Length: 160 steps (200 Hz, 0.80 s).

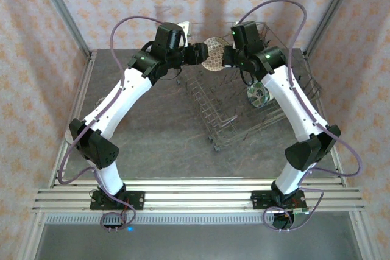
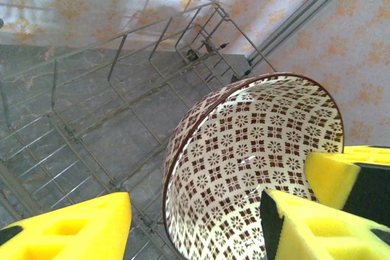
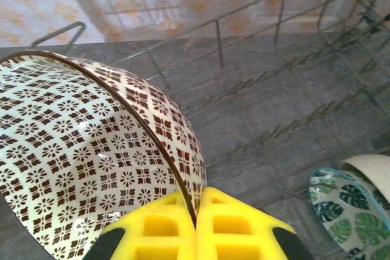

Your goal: Load the bowls into the dish rack

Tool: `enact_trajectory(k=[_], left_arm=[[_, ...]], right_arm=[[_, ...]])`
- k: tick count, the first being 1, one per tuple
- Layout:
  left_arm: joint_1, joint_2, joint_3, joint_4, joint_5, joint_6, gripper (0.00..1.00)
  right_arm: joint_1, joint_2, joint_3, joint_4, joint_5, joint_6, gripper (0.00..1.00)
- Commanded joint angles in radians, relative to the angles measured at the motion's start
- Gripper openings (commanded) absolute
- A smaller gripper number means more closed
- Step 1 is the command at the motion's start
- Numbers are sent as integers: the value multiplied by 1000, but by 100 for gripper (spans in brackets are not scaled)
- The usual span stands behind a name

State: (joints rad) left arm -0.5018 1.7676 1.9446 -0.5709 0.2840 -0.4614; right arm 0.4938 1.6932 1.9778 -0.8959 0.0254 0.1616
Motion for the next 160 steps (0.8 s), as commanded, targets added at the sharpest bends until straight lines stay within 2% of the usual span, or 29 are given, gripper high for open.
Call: enact_trajectory(k=[1,35,81,108,160], left_arm=[[15,-48,3,5,-21,17,60],[46,-90,-56,6,-22,9,62],[96,-154,-161,9,-15,0,62],[109,-170,-197,9,-5,-3,62],[112,-182,-236,6,14,6,62]], right_arm=[[-3,-58,-18,17,136,34,0],[-32,-98,-106,-18,278,76,0],[-40,-172,-304,-48,544,108,0],[-41,-207,-405,-16,636,103,0],[-13,-203,-483,9,825,51,0]])
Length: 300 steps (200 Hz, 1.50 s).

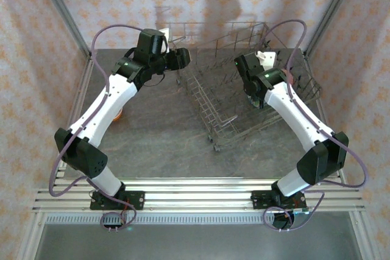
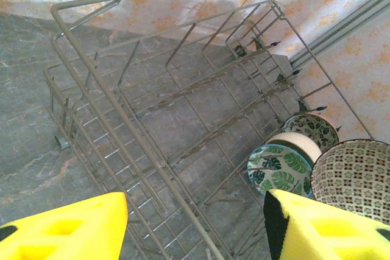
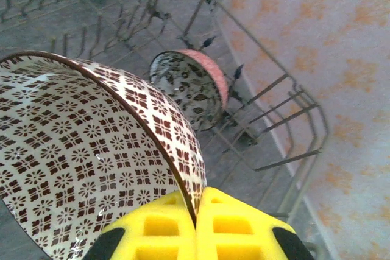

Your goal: Load the bowls into the dish rack

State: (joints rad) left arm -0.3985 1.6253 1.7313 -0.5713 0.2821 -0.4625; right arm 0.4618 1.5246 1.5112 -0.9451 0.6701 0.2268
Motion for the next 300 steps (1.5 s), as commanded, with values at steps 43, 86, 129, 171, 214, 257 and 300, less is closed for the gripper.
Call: enact_trajectory(k=[43,86,129,171,214,257,300], left_arm=[[24,-66,-67,18,27,16,62],[46,-93,-109,32,41,27,62],[70,-125,-158,49,49,30,62],[79,-148,-197,64,51,27,62],[83,-162,-217,71,51,23,62],[84,-165,-223,78,58,18,62],[83,-168,-226,80,67,19,62]], right_arm=[[53,-14,-69,81,268,-33,0],[78,35,-105,103,338,-42,0],[90,93,-116,148,400,-103,0],[94,140,-112,166,451,-124,0],[100,179,-112,147,517,-127,0],[127,213,-132,152,564,-132,0],[150,269,-116,38,634,-16,0]])
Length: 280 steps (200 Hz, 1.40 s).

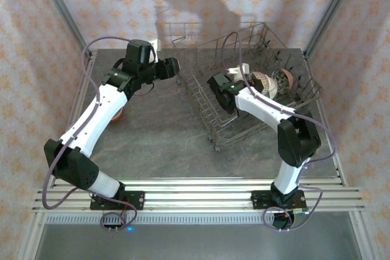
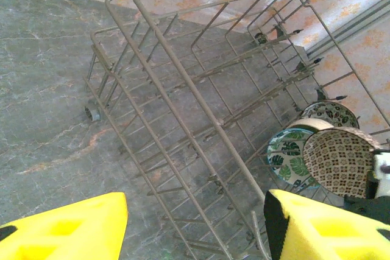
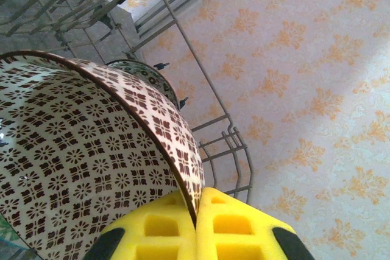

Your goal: Load the bowls into the dish rack

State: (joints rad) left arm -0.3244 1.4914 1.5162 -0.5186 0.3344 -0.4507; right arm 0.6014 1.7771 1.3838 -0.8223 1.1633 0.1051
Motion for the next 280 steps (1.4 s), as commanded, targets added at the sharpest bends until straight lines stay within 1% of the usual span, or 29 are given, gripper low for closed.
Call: enact_trajectory(k=[1,17,51,98,142,189,219,264,280], left_arm=[[9,-34,-12,28,15,7,62],[9,-36,-14,28,17,9,62],[10,-33,-11,27,25,14,62],[10,-34,-10,23,30,22,62],[12,-36,-3,12,30,31,62],[12,-21,14,5,38,30,62],[12,-13,21,0,41,30,62],[12,-11,16,3,41,21,62],[11,-10,13,6,36,19,62]], right_arm=[[10,19,13,-89,141,110,0],[11,37,30,-160,157,175,0],[18,75,53,-208,165,209,0],[40,160,150,-329,174,292,0],[57,194,159,-363,166,310,0],[63,200,152,-343,98,291,0],[63,202,144,-321,54,269,5],[65,225,174,-352,32,259,13],[66,231,184,-375,29,276,17]])
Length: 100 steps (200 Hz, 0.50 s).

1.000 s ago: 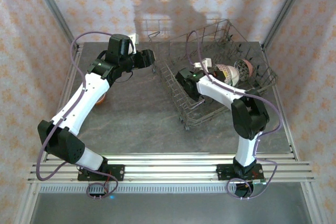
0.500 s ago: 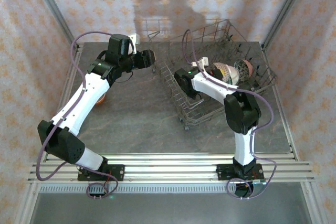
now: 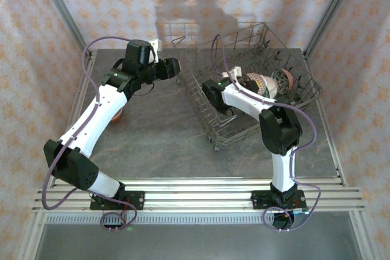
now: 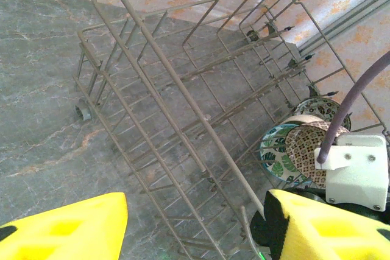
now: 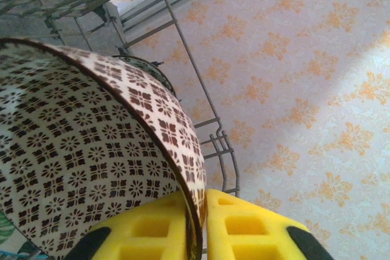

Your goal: Load the bowls into the dish rack

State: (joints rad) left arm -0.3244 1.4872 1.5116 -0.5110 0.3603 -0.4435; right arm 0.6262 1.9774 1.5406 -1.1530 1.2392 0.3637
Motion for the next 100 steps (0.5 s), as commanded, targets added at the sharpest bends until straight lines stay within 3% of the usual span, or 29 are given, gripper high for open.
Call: enact_trajectory(k=[1,84,100], left_arm=[[11,-5,18,-2,10,11,62],[12,20,31,5,9,-15,62],[12,24,35,3,9,-20,62]], right_arm=[[42,31,27,-45,-47,17,17],[43,38,54,-22,-98,-14,35],[43,37,55,6,-122,-38,42]])
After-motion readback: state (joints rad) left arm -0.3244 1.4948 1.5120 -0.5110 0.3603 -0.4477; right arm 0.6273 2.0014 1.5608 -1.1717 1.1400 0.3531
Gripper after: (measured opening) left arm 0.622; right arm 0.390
